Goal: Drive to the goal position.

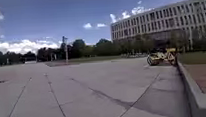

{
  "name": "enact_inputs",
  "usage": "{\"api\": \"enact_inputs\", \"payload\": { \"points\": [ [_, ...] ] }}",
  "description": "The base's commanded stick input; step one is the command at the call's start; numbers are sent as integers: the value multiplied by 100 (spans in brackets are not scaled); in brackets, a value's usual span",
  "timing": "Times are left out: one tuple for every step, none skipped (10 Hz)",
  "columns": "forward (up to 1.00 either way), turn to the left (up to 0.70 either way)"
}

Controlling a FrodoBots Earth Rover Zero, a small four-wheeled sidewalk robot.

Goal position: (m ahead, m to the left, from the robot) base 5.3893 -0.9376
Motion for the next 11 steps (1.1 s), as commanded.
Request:
{"api": "enact_inputs", "payload": {
  "points": [
    [70, 0],
    [70, 0],
    [70, 0],
    [70, 0],
    [70, 0],
    [70, 0],
    [70, 0],
    [70, 0],
    [70, 0],
    [70, 0],
    [70, 0]
  ]
}}
